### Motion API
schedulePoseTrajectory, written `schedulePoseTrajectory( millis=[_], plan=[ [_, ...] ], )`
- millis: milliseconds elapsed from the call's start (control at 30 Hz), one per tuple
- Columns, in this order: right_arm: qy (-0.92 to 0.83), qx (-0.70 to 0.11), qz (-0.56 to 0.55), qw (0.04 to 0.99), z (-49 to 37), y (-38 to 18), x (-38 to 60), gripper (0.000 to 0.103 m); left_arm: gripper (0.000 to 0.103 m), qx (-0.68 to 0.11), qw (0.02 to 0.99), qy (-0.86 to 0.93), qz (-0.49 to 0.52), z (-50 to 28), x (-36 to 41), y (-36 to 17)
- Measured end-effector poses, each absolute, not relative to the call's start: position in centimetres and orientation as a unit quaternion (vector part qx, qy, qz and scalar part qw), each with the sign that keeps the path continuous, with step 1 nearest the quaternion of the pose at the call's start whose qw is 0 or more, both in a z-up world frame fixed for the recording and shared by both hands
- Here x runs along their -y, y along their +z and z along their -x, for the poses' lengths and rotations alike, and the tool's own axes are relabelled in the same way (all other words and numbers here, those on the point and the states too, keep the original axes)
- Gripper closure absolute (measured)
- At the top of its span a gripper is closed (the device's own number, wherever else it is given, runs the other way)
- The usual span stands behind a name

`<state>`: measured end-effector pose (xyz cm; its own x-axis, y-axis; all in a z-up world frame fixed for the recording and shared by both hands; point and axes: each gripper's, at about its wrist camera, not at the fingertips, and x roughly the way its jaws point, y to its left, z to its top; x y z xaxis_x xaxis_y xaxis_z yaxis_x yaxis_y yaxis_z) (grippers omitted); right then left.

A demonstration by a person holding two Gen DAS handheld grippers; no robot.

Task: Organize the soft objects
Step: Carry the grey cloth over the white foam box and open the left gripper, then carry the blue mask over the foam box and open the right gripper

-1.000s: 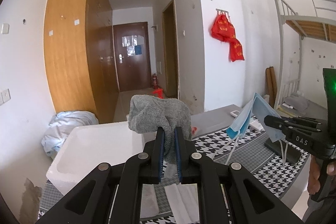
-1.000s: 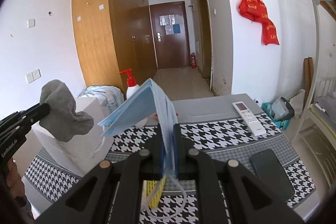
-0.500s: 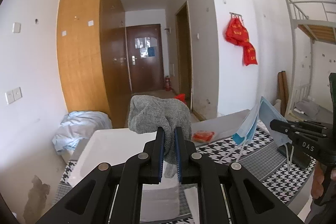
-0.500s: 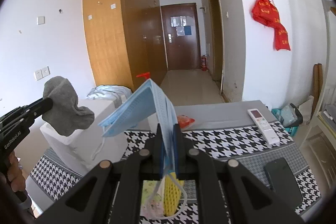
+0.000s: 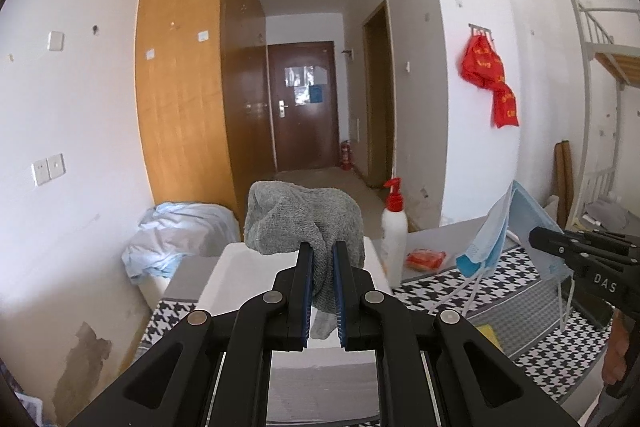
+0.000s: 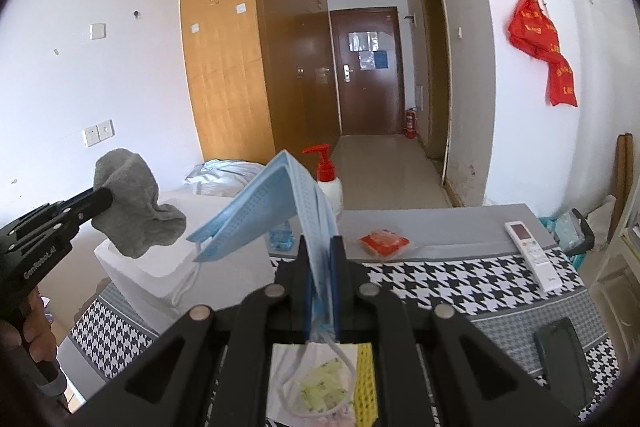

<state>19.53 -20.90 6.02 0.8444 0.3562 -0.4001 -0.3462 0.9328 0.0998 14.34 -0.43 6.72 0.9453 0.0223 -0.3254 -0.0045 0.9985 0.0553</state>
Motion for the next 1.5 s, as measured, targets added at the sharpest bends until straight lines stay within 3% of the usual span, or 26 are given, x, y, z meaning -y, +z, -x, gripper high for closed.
schedulePoseTrajectory(
  millis=[600,700,767,1067,1500],
  plan=[
    [0.179,-0.214,-0.010,0.960,-20.3,5.9,19.6,0.093,0.091,-0.219,0.975,0.016,-0.009,-18.2,-2.2,5.2],
    [0.177,-0.216,-0.009,0.960,-20.5,5.9,19.3,0.093,0.072,-0.226,0.974,0.015,-0.004,-18.6,-2.5,5.0],
    [0.176,-0.216,-0.008,0.960,-20.5,6.0,19.0,0.093,0.043,-0.221,0.975,0.022,-0.003,-18.4,-2.7,5.0],
    [0.181,-0.215,0.003,0.960,-20.9,6.5,17.4,0.093,0.003,-0.187,0.981,0.052,0.001,-17.0,-4.3,5.5],
    [0.216,-0.212,0.022,0.953,-21.4,7.5,13.7,0.093,0.001,-0.172,0.981,0.085,0.005,-15.0,-7.2,5.8]
  ],
)
